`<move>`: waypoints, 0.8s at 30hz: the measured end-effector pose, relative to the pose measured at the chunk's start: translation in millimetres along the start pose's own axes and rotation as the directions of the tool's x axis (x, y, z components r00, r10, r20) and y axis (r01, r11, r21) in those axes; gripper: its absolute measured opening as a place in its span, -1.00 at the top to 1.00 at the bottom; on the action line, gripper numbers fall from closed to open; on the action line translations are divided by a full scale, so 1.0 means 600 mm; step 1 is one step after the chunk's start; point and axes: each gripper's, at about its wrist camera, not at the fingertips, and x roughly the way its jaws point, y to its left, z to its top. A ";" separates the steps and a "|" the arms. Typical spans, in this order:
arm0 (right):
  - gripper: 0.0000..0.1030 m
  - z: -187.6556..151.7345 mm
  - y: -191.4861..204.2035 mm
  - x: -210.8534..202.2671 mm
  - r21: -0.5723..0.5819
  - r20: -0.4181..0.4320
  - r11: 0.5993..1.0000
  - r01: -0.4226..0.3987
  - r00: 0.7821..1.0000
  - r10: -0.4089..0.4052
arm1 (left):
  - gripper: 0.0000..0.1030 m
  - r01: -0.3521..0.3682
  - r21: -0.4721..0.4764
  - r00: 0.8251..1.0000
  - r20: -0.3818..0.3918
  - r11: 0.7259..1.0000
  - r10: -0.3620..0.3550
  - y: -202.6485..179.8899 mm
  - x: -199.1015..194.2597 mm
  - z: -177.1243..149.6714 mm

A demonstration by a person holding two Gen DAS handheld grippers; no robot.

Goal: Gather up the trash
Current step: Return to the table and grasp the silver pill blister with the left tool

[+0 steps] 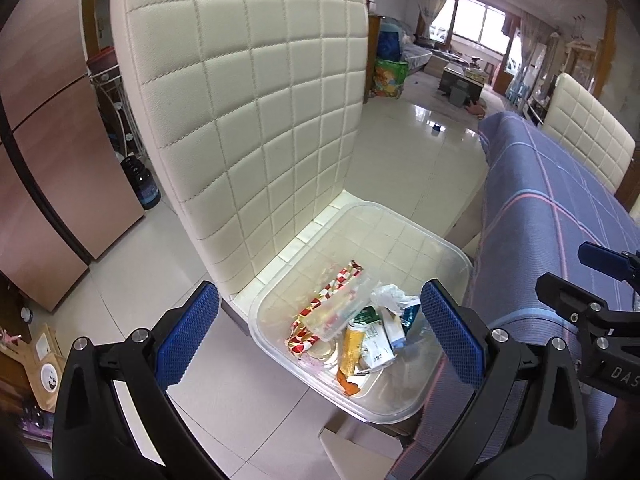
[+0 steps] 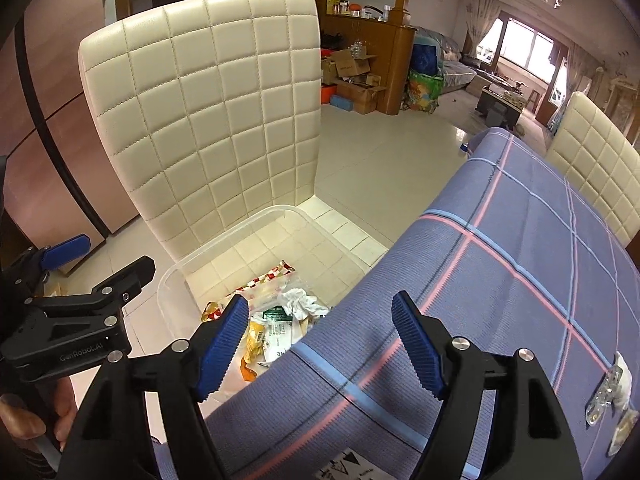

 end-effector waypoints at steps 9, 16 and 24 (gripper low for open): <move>-0.40 -0.032 -0.061 -0.063 0.061 0.052 0.997 0.056 0.997 -0.059 | -0.94 0.036 0.110 0.999 0.036 0.993 -0.040 -0.080 -0.054 0.011; -0.40 -0.097 -0.186 -0.126 0.204 0.063 0.967 0.153 0.984 -0.169 | -0.94 0.119 0.264 0.989 0.057 0.957 -0.138 -0.224 -0.099 0.012; -0.40 -0.200 -0.368 -0.205 0.412 0.029 0.864 0.288 0.944 -0.328 | -0.94 0.244 0.444 0.960 0.017 0.862 -0.280 -0.424 -0.122 -0.014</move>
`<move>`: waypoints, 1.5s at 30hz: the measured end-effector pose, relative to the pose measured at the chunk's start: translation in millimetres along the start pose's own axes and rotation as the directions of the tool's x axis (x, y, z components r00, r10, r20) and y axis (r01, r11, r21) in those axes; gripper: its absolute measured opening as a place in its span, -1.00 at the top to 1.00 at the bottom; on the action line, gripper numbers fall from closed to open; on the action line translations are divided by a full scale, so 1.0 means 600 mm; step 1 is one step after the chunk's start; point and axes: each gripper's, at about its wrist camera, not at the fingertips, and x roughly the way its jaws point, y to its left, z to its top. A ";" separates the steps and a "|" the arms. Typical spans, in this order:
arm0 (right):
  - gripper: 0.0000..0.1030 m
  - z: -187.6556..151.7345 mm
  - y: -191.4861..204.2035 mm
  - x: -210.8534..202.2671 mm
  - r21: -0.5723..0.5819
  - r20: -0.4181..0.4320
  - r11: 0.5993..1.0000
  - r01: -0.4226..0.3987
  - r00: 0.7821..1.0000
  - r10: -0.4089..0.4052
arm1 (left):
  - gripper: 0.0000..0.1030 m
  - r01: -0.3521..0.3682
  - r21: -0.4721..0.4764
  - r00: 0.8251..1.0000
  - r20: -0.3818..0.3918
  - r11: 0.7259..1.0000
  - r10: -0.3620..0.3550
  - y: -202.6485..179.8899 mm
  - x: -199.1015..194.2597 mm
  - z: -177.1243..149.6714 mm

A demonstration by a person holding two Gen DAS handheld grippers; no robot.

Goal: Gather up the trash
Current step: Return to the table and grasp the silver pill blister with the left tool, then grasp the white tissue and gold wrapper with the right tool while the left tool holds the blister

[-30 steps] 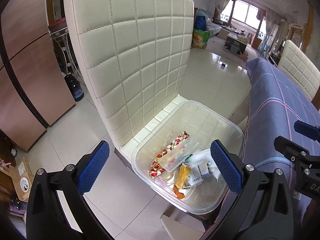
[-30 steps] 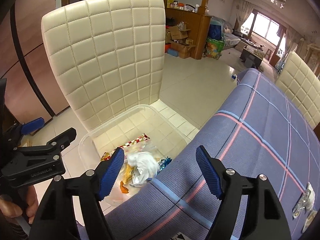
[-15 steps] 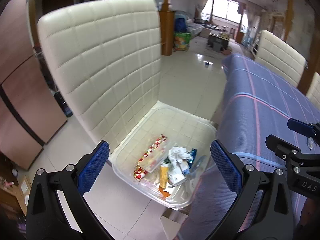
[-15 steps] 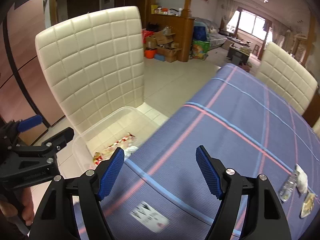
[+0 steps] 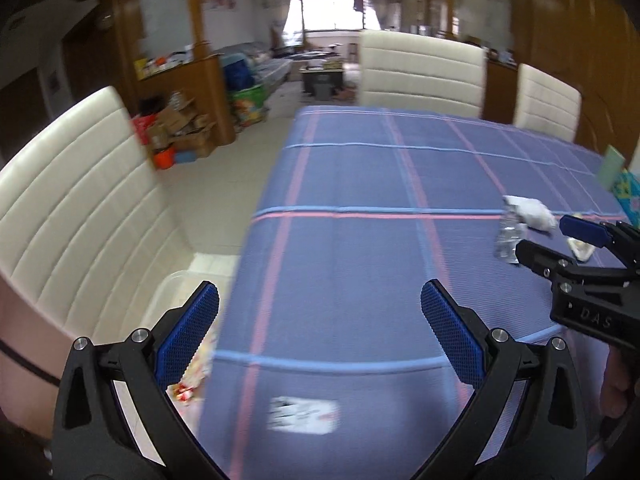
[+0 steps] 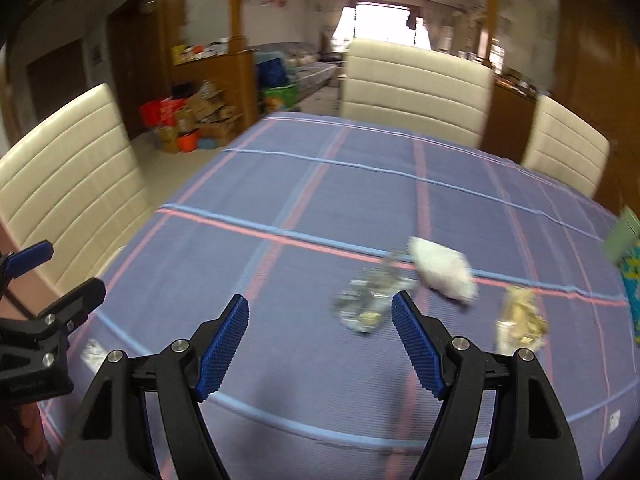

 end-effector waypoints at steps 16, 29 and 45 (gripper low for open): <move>-0.32 -0.037 -0.281 0.061 0.244 -0.153 0.944 0.222 0.970 -0.188 | -0.87 0.177 0.236 0.982 -0.105 0.955 -0.156 -0.282 0.132 0.064; 0.38 0.006 -0.254 0.099 0.237 -0.107 0.968 0.087 0.992 -0.063 | 0.35 0.179 0.191 0.973 -0.181 0.965 -0.145 -0.284 0.204 0.072; -0.35 0.015 -0.212 0.106 0.185 -0.102 0.982 0.033 0.995 -0.014 | 0.35 0.174 0.137 0.973 -0.175 0.975 -0.149 -0.259 0.208 0.080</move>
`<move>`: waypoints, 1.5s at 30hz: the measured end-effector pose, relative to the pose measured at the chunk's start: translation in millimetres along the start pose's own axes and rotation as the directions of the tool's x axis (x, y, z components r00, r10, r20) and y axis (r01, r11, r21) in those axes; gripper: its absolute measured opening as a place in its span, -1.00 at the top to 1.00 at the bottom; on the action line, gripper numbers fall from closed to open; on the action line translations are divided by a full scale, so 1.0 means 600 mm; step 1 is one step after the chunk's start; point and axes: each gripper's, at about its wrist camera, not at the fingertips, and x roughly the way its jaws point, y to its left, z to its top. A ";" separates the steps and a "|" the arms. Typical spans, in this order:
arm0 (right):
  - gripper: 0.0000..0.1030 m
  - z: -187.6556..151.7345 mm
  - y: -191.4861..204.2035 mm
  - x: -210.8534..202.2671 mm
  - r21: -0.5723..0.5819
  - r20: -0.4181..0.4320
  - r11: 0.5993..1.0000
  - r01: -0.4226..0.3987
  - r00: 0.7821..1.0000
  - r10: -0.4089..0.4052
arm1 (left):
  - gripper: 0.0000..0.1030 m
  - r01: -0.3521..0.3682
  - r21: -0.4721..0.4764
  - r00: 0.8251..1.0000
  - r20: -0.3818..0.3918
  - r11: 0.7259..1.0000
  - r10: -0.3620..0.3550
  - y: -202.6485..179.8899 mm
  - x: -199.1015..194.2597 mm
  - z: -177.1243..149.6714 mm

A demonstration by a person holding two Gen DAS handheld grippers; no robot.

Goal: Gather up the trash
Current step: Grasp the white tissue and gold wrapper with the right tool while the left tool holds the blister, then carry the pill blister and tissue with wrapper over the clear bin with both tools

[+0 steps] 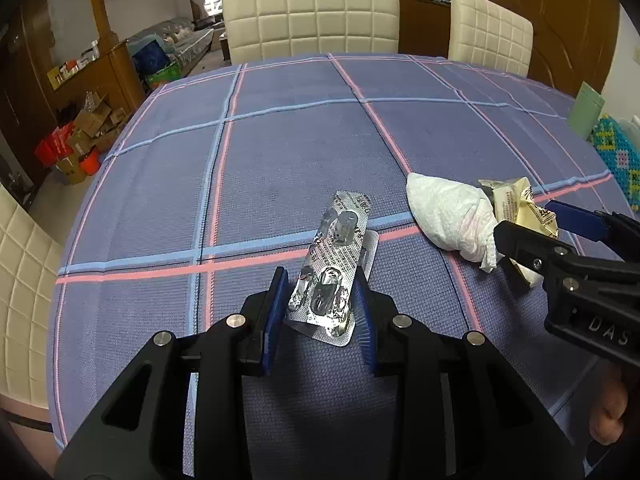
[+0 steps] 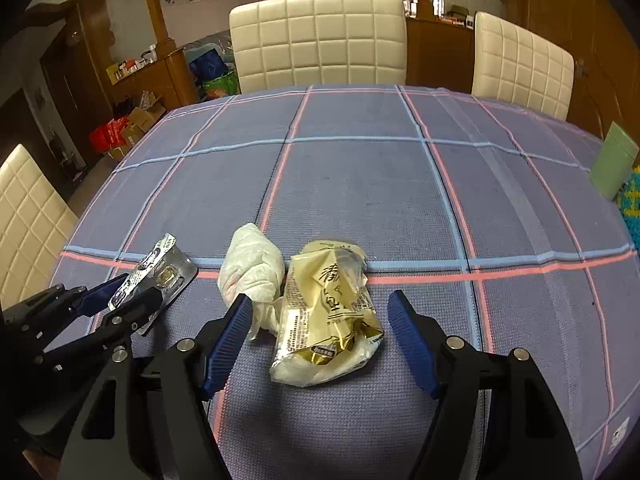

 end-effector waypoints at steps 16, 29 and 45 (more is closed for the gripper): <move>-0.57 -0.001 0.048 0.017 -0.099 0.024 0.993 0.066 0.998 -0.064 | 0.35 -0.006 -0.004 1.000 0.022 1.000 0.006 0.014 -0.010 -0.002; 0.26 -0.010 0.062 0.026 -0.126 0.026 0.992 0.010 1.000 -0.006 | 0.76 0.073 0.013 0.997 0.011 0.997 -0.073 0.009 0.006 0.001; 0.55 -0.013 0.091 -0.022 -0.161 0.060 0.986 -0.051 0.996 0.061 | 0.77 0.054 0.050 0.996 0.073 0.997 -0.057 0.009 -0.047 -0.009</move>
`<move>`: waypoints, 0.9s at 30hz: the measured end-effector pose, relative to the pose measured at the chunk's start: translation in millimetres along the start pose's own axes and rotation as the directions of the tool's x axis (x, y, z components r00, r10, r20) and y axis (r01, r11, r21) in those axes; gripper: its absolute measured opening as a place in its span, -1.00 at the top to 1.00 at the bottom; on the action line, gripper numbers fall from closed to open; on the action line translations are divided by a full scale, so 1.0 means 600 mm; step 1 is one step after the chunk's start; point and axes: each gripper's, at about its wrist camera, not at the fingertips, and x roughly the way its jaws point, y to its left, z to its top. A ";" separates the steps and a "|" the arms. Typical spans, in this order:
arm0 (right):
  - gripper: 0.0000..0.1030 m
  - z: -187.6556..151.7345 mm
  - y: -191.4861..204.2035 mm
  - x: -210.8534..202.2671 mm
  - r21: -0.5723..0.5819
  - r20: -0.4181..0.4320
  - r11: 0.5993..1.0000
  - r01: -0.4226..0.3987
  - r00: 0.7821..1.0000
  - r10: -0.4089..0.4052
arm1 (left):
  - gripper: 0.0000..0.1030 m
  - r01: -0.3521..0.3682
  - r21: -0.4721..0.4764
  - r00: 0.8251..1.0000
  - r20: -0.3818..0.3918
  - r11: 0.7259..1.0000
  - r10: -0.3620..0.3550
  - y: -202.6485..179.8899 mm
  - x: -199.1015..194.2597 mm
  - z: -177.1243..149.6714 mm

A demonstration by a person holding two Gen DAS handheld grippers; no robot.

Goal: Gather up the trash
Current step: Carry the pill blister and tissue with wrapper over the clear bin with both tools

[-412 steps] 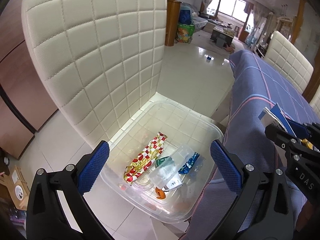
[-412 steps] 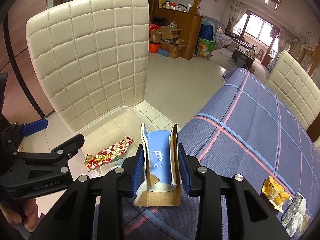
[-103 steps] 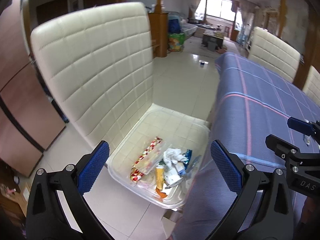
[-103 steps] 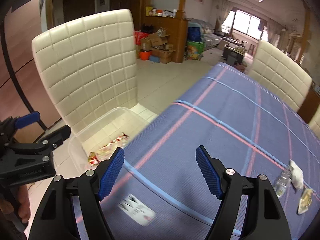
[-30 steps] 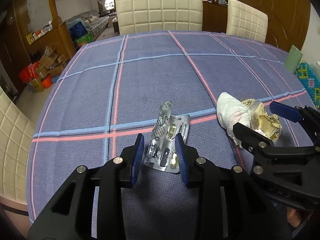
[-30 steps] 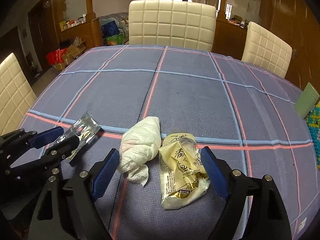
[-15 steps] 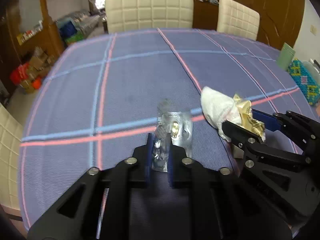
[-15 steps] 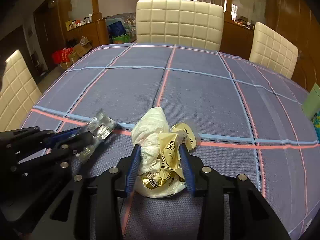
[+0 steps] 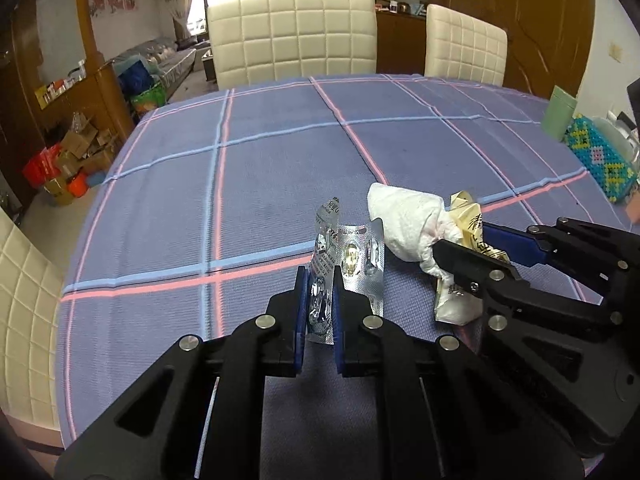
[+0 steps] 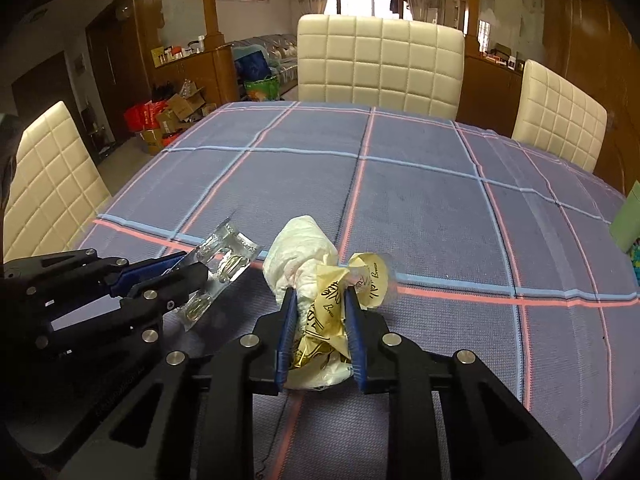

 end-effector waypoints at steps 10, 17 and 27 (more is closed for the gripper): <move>0.55 -0.002 0.025 -0.021 -0.028 0.004 1.000 0.002 1.000 -0.002 | 0.77 -0.018 -0.018 1.000 0.024 1.000 0.018 0.014 -0.033 -0.013; 0.55 -0.014 0.031 -0.034 -0.025 0.000 1.000 0.007 1.000 -0.007 | 0.77 -0.021 -0.026 0.999 0.029 0.999 0.022 0.014 -0.049 -0.028; 0.55 -0.048 0.039 -0.051 -0.007 -0.007 1.000 0.005 1.000 -0.005 | 0.77 -0.020 -0.036 0.999 0.040 0.999 0.021 0.011 -0.077 -0.055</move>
